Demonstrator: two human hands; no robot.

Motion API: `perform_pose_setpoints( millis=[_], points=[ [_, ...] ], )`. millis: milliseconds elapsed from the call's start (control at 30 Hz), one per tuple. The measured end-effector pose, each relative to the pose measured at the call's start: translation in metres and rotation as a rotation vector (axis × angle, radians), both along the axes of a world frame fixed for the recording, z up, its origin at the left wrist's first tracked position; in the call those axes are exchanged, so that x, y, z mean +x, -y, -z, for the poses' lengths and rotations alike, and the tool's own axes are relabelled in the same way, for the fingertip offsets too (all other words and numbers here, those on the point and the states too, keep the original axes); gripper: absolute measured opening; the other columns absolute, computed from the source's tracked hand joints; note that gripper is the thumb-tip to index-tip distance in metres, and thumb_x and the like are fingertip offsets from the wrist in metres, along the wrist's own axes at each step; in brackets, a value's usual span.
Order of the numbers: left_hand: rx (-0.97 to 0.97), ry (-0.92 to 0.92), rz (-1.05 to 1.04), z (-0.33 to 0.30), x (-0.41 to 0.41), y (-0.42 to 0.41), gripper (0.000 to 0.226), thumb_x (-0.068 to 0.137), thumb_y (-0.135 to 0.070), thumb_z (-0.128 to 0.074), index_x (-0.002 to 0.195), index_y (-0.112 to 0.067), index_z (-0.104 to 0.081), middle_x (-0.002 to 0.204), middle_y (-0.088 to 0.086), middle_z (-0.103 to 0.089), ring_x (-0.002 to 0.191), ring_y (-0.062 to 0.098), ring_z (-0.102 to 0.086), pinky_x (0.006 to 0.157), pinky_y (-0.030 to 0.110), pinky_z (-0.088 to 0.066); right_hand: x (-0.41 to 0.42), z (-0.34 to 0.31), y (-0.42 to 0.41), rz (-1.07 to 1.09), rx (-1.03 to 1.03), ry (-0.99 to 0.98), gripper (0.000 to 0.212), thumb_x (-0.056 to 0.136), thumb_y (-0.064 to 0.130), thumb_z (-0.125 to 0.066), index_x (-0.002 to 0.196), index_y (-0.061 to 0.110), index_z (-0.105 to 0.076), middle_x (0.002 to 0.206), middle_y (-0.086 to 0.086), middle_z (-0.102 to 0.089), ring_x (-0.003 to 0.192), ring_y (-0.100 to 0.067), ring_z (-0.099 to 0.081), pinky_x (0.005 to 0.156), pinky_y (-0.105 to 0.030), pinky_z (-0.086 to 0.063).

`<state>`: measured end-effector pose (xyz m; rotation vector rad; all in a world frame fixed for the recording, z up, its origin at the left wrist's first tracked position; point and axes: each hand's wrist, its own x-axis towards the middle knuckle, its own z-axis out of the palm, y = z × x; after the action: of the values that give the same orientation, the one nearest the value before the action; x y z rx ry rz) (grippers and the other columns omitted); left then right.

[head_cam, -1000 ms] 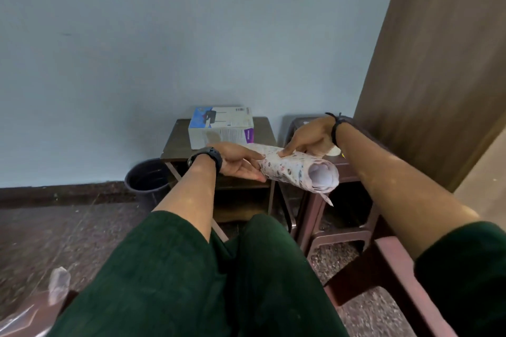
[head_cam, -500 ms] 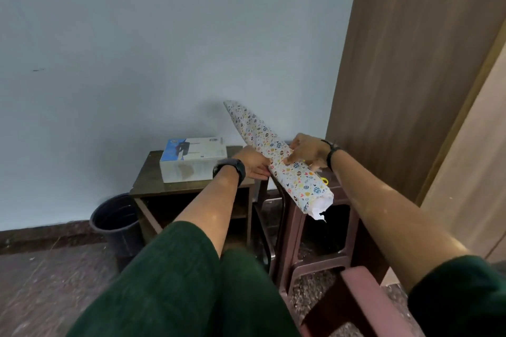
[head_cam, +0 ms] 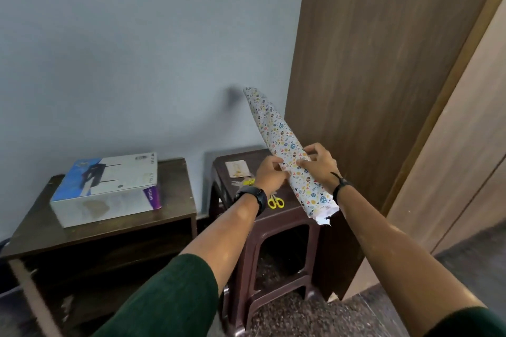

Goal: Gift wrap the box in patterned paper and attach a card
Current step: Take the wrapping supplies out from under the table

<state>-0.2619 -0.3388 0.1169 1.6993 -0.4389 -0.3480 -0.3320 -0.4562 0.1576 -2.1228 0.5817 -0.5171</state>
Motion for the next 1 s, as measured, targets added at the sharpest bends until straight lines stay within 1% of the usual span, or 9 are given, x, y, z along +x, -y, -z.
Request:
perform_pose_setpoints(
  millis=[100,200,333,500,600,700,733,900,1000],
  points=[
    [0.065,0.042,0.066,0.02,0.014,0.034,0.043,0.083,-0.008,-0.066,0.123,-0.013,-0.051,0.127,0.004,-0.053,0.115,0.022,-0.054,0.099,0.038,-0.046,0.009,0.022,0.031,0.077,-0.009,-0.012,0.034,0.083,0.023,-0.07,0.113,0.017,-0.057,0.107,-0.004,-0.065,0.101,-0.022,-0.06,0.085,-0.04,-0.052],
    [0.135,0.089,0.088,0.044,0.027,0.061,0.039,0.083,-0.009,-0.066,0.12,-0.009,-0.054,0.126,0.008,-0.054,0.114,0.023,-0.054,0.098,0.036,-0.045,0.023,0.048,0.056,0.115,-0.004,-0.052,0.033,0.082,0.025,-0.071,0.113,0.018,-0.059,0.108,-0.004,-0.066,0.103,-0.021,-0.061,0.089,-0.04,-0.05],
    [0.205,0.087,0.07,0.088,0.047,0.079,0.025,0.086,-0.008,-0.063,0.11,-0.01,-0.055,0.12,0.011,-0.056,0.111,0.025,-0.056,0.095,0.039,-0.047,0.048,0.084,0.069,0.112,-0.031,-0.113,0.034,0.085,0.024,-0.068,0.117,0.016,-0.057,0.111,-0.006,-0.065,0.106,-0.022,-0.059,0.085,-0.032,-0.047],
    [0.318,0.085,0.136,0.128,0.07,0.085,0.036,0.091,-0.008,-0.054,0.127,-0.006,-0.051,0.135,0.011,-0.05,0.123,0.025,-0.049,0.104,0.037,-0.041,0.078,0.12,0.067,0.088,-0.04,-0.232,0.038,0.092,0.025,-0.059,0.124,0.011,-0.045,0.123,-0.01,-0.058,0.108,-0.026,-0.055,0.08,-0.028,-0.042],
    [0.413,0.126,0.158,0.139,0.076,0.085,0.033,0.091,-0.008,-0.05,0.123,-0.004,-0.056,0.13,0.012,-0.055,0.118,0.027,-0.052,0.093,0.031,-0.044,0.089,0.136,0.069,0.033,-0.064,-0.346,0.044,0.095,0.03,-0.053,0.134,0.013,-0.042,0.135,-0.012,-0.052,0.121,-0.029,-0.05,0.094,-0.036,-0.043],
    [0.453,0.177,0.151,0.14,0.076,0.087,0.021,0.089,-0.003,-0.046,0.102,-0.001,-0.062,0.109,0.014,-0.063,0.101,0.03,-0.059,0.078,0.033,-0.049,0.089,0.141,0.072,0.017,-0.081,-0.365,0.05,0.095,0.037,-0.051,0.139,0.015,-0.041,0.14,-0.01,-0.048,0.126,-0.028,-0.046,0.1,-0.036,-0.039],
    [0.462,0.191,0.143,0.138,0.075,0.087,0.02,0.089,-0.002,-0.046,0.1,0.0,-0.062,0.107,0.014,-0.063,0.1,0.031,-0.059,0.078,0.036,-0.05,0.088,0.141,0.073,0.014,-0.097,-0.361,0.052,0.095,0.039,-0.052,0.139,0.014,-0.041,0.139,-0.01,-0.049,0.126,-0.028,-0.046,0.1,-0.035,-0.038],
    [0.514,0.26,0.112,0.126,0.063,0.086,0.032,0.09,-0.003,-0.044,0.12,-0.003,-0.054,0.124,0.017,-0.052,0.116,0.033,-0.05,0.093,0.038,-0.045,0.077,0.135,0.071,0.053,-0.148,-0.316,0.056,0.091,0.041,-0.057,0.136,0.012,-0.043,0.132,-0.01,-0.053,0.12,-0.028,-0.05,0.097,-0.037,-0.042],
    [0.513,0.302,0.11,0.112,0.05,0.078,0.041,0.094,-0.005,-0.046,0.135,-0.004,-0.042,0.136,0.016,-0.042,0.128,0.029,-0.039,0.102,0.031,-0.032,0.069,0.125,0.064,0.103,-0.169,-0.273,0.058,0.089,0.038,-0.061,0.137,0.009,-0.044,0.136,-0.012,-0.049,0.124,-0.028,-0.047,0.097,-0.036,-0.041]
  ],
)
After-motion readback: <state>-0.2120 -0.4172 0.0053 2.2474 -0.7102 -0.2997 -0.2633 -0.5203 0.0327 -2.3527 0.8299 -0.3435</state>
